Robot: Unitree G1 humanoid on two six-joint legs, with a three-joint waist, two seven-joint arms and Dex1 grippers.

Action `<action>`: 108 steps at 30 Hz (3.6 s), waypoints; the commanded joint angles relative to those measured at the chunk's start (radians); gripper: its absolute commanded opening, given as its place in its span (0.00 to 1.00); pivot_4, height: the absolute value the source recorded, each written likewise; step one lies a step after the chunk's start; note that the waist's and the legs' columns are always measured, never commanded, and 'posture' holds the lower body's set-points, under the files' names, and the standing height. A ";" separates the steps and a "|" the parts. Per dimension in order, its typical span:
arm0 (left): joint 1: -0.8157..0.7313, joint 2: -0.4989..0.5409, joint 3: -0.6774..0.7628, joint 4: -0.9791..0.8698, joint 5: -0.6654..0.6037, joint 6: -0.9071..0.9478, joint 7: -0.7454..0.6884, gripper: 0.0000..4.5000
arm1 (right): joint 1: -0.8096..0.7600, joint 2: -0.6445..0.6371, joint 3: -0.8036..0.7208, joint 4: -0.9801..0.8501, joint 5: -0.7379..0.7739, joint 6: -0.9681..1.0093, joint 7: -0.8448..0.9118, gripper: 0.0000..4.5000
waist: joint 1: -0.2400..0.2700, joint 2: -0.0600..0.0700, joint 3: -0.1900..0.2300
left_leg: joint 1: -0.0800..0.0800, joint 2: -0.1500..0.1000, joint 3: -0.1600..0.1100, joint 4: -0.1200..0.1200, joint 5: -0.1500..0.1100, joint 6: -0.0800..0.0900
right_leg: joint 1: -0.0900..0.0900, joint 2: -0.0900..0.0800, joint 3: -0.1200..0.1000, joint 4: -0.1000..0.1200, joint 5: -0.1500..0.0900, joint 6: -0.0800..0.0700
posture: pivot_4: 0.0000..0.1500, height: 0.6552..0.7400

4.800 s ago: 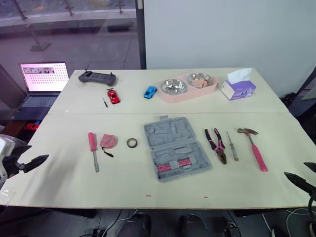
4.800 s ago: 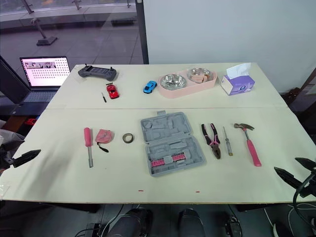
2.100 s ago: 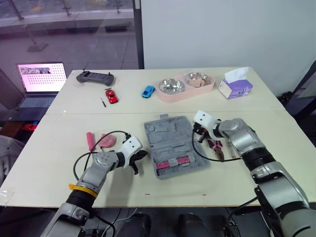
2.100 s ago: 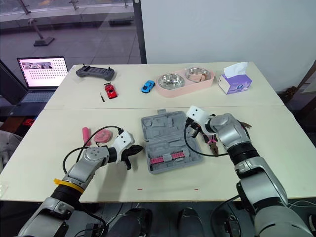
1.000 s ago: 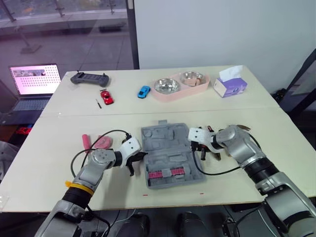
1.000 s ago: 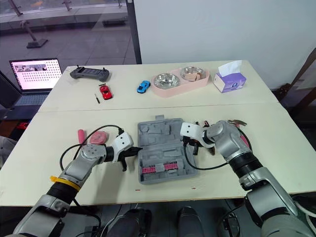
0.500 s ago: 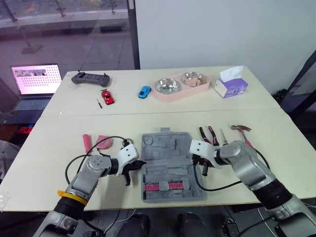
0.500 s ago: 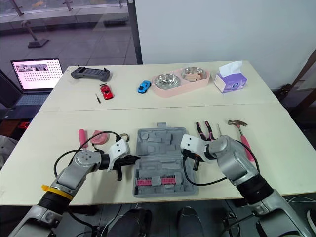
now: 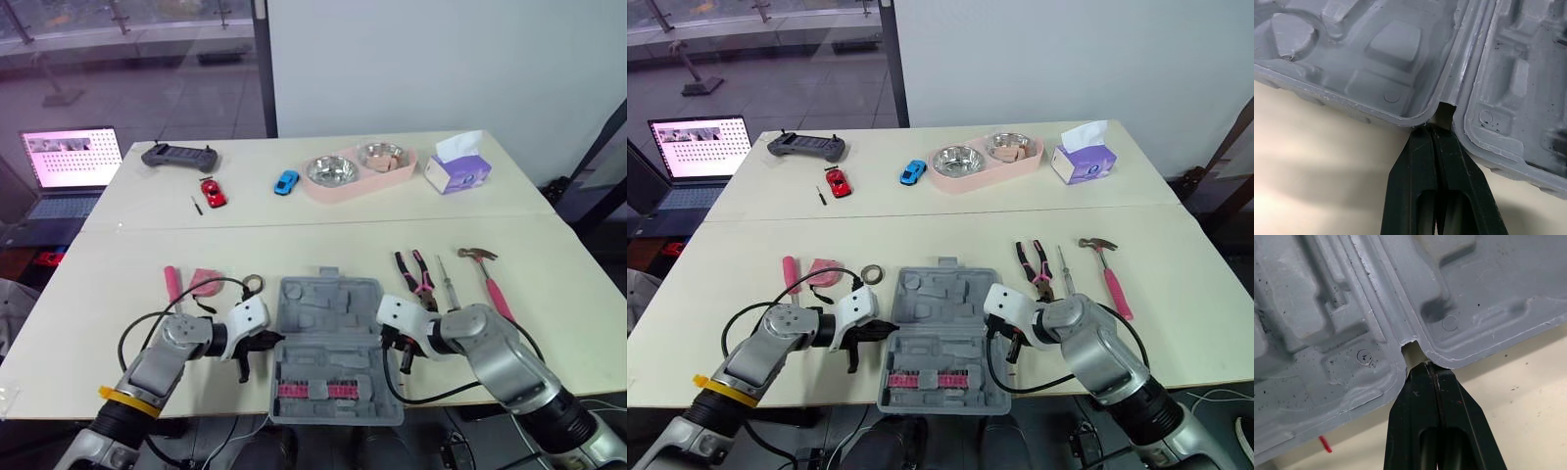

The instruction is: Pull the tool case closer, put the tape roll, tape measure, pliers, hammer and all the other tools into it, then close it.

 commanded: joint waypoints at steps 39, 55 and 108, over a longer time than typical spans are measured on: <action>0.076 0.142 0.090 -0.089 -0.079 0.037 -0.004 0.01 | 0.199 -0.179 -0.321 -0.180 0.277 -0.029 -0.102 0.00 | 0.017 -0.001 0.001 | -0.001 0.002 0.000 0.000 0.000 0.000 | 0.000 0.000 0.000 -0.001 0.000 0.000 | 1.00 1.00; 0.383 0.354 0.846 -0.001 -0.424 0.108 -0.054 0.01 | 0.730 0.005 -1.339 -0.183 0.716 -0.192 0.074 0.00 | 0.020 0.002 0.003 | 0.000 0.008 0.001 -0.001 -0.003 -0.002 | 0.002 0.004 0.001 -0.004 -0.005 -0.001 | 1.00 1.00; -0.759 0.043 0.017 1.150 0.121 -0.668 -0.477 0.99 | -0.079 -0.133 -0.261 0.019 0.569 -0.404 -0.042 1.00 | 0.008 -0.006 0.002 | -0.010 0.010 0.007 0.001 0.001 -0.002 | -0.005 0.012 0.000 -0.013 0.006 -0.002 | 1.00 1.00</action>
